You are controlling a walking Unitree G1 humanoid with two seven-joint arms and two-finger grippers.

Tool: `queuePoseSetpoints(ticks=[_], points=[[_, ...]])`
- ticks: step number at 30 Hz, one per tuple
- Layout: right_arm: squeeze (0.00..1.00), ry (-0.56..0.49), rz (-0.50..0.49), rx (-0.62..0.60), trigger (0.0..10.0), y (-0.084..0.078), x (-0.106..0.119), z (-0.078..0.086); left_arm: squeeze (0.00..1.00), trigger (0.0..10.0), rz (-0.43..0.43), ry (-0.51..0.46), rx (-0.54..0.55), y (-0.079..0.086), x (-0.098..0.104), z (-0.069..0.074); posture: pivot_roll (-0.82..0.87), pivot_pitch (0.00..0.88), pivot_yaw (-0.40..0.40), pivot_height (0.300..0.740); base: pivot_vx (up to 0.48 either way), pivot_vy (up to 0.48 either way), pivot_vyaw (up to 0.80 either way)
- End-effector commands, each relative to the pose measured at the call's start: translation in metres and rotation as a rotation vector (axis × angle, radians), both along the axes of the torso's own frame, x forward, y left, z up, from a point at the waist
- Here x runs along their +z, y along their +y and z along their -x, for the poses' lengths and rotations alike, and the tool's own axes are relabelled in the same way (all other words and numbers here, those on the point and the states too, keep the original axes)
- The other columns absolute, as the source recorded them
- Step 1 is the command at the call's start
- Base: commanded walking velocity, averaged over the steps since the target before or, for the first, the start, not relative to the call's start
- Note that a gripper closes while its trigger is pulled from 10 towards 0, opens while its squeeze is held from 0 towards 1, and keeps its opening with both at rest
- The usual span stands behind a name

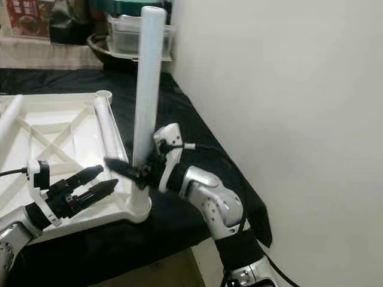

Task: Building children table

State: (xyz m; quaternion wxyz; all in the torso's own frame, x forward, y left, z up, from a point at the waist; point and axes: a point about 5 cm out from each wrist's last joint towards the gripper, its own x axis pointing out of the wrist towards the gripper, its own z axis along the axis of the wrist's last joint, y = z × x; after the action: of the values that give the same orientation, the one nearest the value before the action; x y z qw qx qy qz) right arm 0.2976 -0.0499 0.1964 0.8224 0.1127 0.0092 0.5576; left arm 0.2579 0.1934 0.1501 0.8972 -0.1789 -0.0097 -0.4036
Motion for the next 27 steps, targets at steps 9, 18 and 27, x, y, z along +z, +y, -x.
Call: queuePoseSetpoints(ticks=[9, 18, 27], points=[[0.0, 0.29, 0.245, -0.87, 0.0, -0.048, -0.056, -0.058, 0.0, 10.0, 0.006, 0.005, -0.006, -0.003, -0.001, 0.001, 0.15, 0.0, -0.188, 0.74, 0.0, 0.0, 0.0], [0.0, 0.357, 0.329, -0.964, 10.0, -0.04, -0.072, -0.046, 0.0, 10.0, 0.009, 0.003, -0.009, -0.005, -0.001, 0.002, 0.14, 0.0, -0.183, 0.74, 0.0, 0.0, 0.0], [0.0, 0.173, 0.024, -0.544, 10.0, -0.005, -0.017, -0.043, 0.0, 10.0, 0.017, 0.001, -0.013, -0.006, -0.001, 0.001, 0.14, 0.0, -0.186, 0.74, 0.0, 0.0, 0.0]])
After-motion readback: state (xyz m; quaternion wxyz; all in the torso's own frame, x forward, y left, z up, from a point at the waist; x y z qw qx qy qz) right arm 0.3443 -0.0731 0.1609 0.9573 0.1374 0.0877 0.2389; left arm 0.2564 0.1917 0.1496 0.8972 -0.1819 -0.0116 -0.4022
